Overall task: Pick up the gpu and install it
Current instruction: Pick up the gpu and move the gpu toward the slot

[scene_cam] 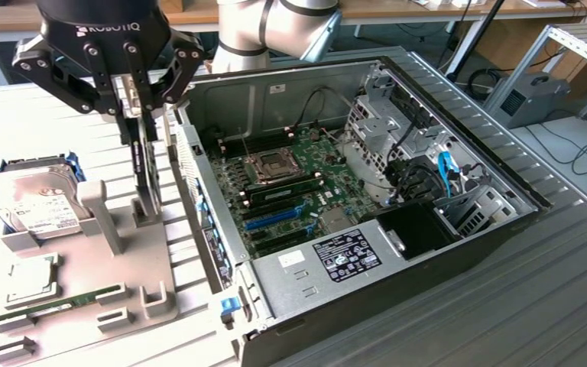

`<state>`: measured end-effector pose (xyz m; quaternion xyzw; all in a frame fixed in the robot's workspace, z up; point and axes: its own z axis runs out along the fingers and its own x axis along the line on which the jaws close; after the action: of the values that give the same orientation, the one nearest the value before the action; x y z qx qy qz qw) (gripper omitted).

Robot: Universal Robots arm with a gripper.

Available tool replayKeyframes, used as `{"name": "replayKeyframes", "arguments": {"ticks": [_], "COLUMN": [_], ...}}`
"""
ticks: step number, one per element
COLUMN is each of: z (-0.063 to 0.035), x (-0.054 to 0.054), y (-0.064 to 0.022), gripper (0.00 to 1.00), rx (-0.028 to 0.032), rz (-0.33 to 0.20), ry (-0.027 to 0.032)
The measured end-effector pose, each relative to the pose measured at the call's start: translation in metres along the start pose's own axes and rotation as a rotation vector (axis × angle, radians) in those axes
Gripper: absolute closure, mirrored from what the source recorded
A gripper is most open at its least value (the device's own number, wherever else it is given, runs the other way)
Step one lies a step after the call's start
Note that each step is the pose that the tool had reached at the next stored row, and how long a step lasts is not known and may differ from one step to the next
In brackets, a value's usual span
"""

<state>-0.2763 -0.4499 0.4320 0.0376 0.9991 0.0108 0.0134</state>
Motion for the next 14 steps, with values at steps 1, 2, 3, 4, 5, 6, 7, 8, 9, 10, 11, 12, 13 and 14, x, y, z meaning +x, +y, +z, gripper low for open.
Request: {"name": "replayKeyframes", "arguments": {"ticks": [1,2,3,4,5,6,7,8,9,10,11,12,13,14], "z": [0.0004,0.0006,0.0008,0.001,0.0011,0.0012,0.0013,0.0014,0.0015,0.0015,0.0015,0.0015,0.0015,0.0015], "x": [-0.0012,-0.0019,-0.0027,-0.0034,-0.0041,-0.0048,-0.0055,-0.0059,-0.0062,-0.0066,-0.007,-0.0076,-0.008,-0.0088], "y": [0.0001,0.0002,0.0003,0.0003,0.0004,0.0005,0.0005,0.0006,0.0006,0.0006,0.0006,0.0007,0.0007,0.0008], "gripper": [0.74,0.74,0.74,0.74,0.74,0.74,0.74,0.74,0.74,0.74,0.74,0.74,0.74,0.74], "rx": [0.0001,0.0001,0.0001,0.0001,0.0001,0.0001,0.0001,0.0001,0.0,0.0001,0.0001,0.0002,0.0001,0.0002], "rz": [0.0,0.0,0.0,0.0,0.0,0.0,0.0,0.0,0.0,0.0,0.0,0.0,0.0,0.0], "ry": [0.0,-0.0001,-0.0001,-0.0001,-0.0001,-0.0001,-0.0001,-0.0001,-0.0001,-0.0002,-0.0001,-0.0001,-0.0001,-0.0001]}}
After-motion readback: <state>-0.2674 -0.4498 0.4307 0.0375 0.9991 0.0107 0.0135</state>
